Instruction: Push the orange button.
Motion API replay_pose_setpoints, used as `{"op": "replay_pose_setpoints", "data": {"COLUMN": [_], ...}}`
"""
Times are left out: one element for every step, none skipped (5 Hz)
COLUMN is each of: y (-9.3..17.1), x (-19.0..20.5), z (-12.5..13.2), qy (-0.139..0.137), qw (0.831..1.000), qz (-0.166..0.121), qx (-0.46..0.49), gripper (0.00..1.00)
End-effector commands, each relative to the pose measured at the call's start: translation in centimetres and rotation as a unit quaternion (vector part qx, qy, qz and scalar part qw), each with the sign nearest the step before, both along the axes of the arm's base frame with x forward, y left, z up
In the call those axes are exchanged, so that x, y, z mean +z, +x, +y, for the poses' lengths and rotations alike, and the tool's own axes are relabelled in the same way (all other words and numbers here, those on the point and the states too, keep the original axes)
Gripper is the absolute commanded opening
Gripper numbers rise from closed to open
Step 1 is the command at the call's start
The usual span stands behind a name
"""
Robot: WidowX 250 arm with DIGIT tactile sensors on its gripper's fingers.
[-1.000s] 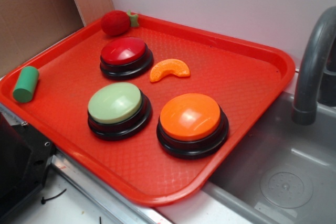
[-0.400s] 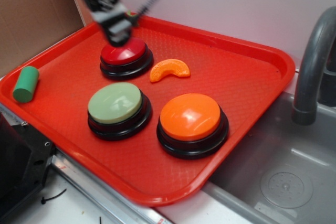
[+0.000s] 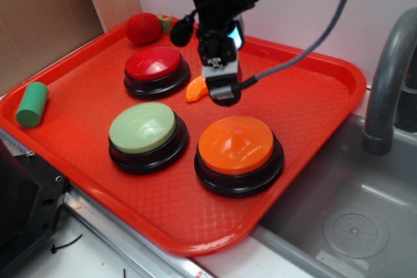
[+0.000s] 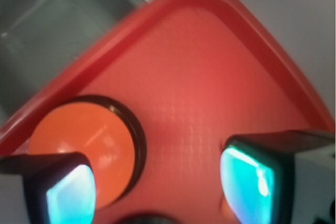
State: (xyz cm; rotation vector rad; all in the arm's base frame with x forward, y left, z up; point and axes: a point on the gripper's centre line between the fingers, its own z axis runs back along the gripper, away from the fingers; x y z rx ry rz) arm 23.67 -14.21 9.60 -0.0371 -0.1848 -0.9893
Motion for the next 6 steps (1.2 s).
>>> {"op": "replay_pose_setpoints", "data": {"y": [-3.3, -4.7, -5.3, -5.6, -5.9, -6.0], "x": [-1.2, -0.7, -1.4, -2.8, -4.3, -4.4], "z": [-2.7, -3.1, -3.2, -2.5, -2.1, -1.8], "qy": [0.004, 0.055, 0.069, 0.076, 0.070, 0.067], "qw": [0.994, 0.987, 0.987, 0.986, 0.986, 0.986], "qz": [0.052, 0.060, 0.064, 0.073, 0.088, 0.096], "qx": [-0.101, -0.135, -0.133, -0.128, -0.123, -0.119], "gripper": [1.00, 1.00, 1.00, 1.00, 1.00, 1.00]}}
